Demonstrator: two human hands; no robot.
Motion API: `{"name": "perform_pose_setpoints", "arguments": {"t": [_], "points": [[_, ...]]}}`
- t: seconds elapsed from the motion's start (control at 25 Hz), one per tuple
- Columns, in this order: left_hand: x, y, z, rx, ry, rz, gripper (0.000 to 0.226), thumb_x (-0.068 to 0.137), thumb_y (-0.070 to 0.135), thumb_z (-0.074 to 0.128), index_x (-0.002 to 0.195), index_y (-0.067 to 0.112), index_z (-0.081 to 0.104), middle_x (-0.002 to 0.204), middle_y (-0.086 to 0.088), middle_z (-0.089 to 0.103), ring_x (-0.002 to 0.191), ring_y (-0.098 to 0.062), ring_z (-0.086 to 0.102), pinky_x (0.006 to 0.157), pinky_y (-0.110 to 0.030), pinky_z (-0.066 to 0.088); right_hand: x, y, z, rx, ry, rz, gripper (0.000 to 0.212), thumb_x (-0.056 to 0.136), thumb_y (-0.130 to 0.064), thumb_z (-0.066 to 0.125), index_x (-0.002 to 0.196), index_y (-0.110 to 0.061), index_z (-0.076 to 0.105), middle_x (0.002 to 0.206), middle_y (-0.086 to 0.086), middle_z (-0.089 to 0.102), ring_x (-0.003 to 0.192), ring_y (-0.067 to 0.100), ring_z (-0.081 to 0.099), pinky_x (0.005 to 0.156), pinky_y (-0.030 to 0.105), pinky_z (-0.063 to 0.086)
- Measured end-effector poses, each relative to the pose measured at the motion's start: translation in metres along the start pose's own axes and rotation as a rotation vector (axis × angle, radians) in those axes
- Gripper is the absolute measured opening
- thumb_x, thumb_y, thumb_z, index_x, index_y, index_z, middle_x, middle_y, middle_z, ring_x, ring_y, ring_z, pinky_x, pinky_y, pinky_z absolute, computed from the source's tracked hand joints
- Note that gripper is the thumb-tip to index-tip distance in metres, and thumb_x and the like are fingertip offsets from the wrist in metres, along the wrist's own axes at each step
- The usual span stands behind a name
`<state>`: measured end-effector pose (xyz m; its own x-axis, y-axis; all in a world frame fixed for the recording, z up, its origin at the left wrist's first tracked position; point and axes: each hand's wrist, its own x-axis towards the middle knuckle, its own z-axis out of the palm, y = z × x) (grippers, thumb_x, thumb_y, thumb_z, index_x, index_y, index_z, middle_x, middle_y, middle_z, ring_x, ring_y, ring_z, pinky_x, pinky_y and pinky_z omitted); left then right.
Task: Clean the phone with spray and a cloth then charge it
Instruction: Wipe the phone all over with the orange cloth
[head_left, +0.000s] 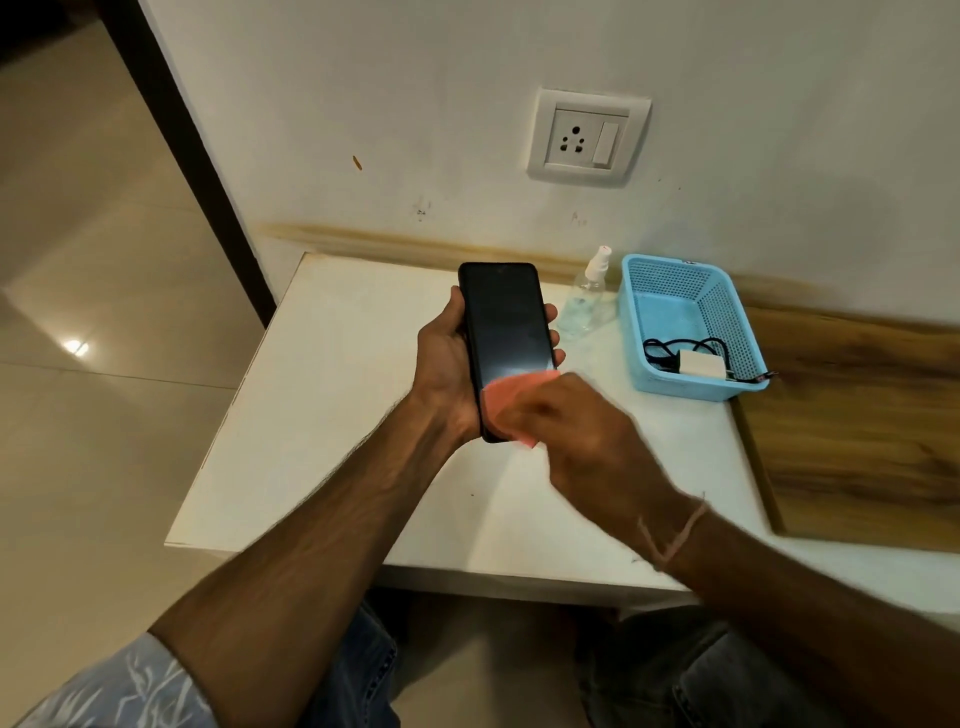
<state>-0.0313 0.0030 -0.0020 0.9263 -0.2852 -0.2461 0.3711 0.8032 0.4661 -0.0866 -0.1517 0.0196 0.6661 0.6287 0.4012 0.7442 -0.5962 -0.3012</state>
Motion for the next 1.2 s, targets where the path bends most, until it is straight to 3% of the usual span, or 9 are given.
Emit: {"name": "perform_pose_setpoints", "arguments": {"t": [0.16,0.24,0.36,0.48,0.56,0.72,0.84,1.0,1.2], "points": [[0.000,0.002,0.001,0.037,-0.003,-0.031,0.078,0.098,0.064,0.027,0.138,0.004,0.056,0.131,-0.021,0.059,0.103,-0.035,0.058,0.096,-0.046,0.045,0.018,0.013,-0.008,-0.063,0.191,0.067,0.027,0.087,0.003,0.049,0.099,0.000,0.074,0.099,0.016,0.069,0.091,0.035,0.063,0.082,0.041,0.055],[-0.001,0.000,0.000,0.007,-0.007,-0.017,0.075,0.099,0.062,0.031,0.133,0.002,0.059,0.128,-0.022,0.059,0.098,-0.036,0.059,0.095,-0.047,0.045,0.004,-0.009,0.005,-0.025,0.096,-0.040,0.021,0.091,-0.005,0.056,0.104,-0.003,0.073,0.104,0.013,0.069,0.098,0.029,0.064,0.091,0.035,0.053],[-0.002,-0.002,-0.002,0.015,-0.008,-0.026,0.074,0.098,0.063,0.033,0.128,0.002,0.064,0.126,-0.021,0.061,0.098,-0.035,0.060,0.094,-0.045,0.047,0.008,0.001,-0.003,-0.051,0.005,-0.181,0.024,0.083,0.006,0.062,0.102,-0.004,0.074,0.102,0.013,0.070,0.096,0.031,0.065,0.090,0.037,0.054],[-0.002,-0.002,-0.001,0.049,0.025,-0.087,0.070,0.095,0.066,0.039,0.115,0.007,0.072,0.112,-0.015,0.070,0.095,-0.031,0.066,0.088,-0.039,0.053,0.042,0.028,-0.022,-0.129,0.159,0.038,0.030,0.076,0.015,0.059,0.095,-0.002,0.075,0.097,0.014,0.071,0.083,0.038,0.062,0.071,0.046,0.055],[-0.002,0.000,0.000,0.060,0.048,-0.069,0.067,0.094,0.065,0.041,0.108,0.009,0.075,0.109,-0.015,0.071,0.093,-0.031,0.068,0.087,-0.039,0.054,0.046,0.021,-0.014,-0.090,0.228,0.111,0.030,0.078,0.012,0.056,0.096,-0.003,0.075,0.098,0.013,0.070,0.082,0.037,0.061,0.073,0.043,0.055],[-0.004,0.002,0.000,0.015,0.018,-0.049,0.072,0.096,0.061,0.038,0.123,0.000,0.065,0.130,-0.021,0.056,0.101,-0.033,0.057,0.098,-0.044,0.042,0.013,-0.008,0.004,-0.049,0.097,-0.136,0.025,0.085,0.000,0.055,0.102,-0.005,0.074,0.102,0.011,0.070,0.090,0.030,0.064,0.080,0.034,0.055],[-0.004,-0.004,0.004,0.021,0.007,-0.070,0.066,0.096,0.061,0.042,0.110,0.005,0.073,0.112,-0.017,0.069,0.093,-0.030,0.066,0.088,-0.039,0.052,0.045,0.017,-0.011,-0.095,0.113,-0.094,0.027,0.079,0.008,0.065,0.099,-0.007,0.075,0.098,0.011,0.071,0.080,0.033,0.061,0.068,0.035,0.053],[-0.004,-0.012,0.008,-0.022,0.012,-0.038,0.055,0.098,0.056,0.045,0.101,0.012,0.078,0.097,-0.015,0.075,0.084,-0.031,0.072,0.077,-0.040,0.060,0.098,0.038,-0.021,-0.183,0.152,0.159,0.026,0.089,-0.001,0.058,0.109,-0.009,0.073,0.104,0.013,0.068,0.094,0.035,0.057,0.078,0.039,0.047],[-0.005,-0.005,0.003,0.008,-0.005,-0.107,0.072,0.094,0.063,0.043,0.125,0.002,0.065,0.111,-0.015,0.066,0.095,-0.029,0.064,0.088,-0.038,0.051,0.034,0.005,0.006,0.061,0.213,0.051,0.022,0.090,-0.005,0.059,0.107,-0.004,0.073,0.109,0.011,0.068,0.102,0.022,0.059,0.093,0.034,0.050]]}}
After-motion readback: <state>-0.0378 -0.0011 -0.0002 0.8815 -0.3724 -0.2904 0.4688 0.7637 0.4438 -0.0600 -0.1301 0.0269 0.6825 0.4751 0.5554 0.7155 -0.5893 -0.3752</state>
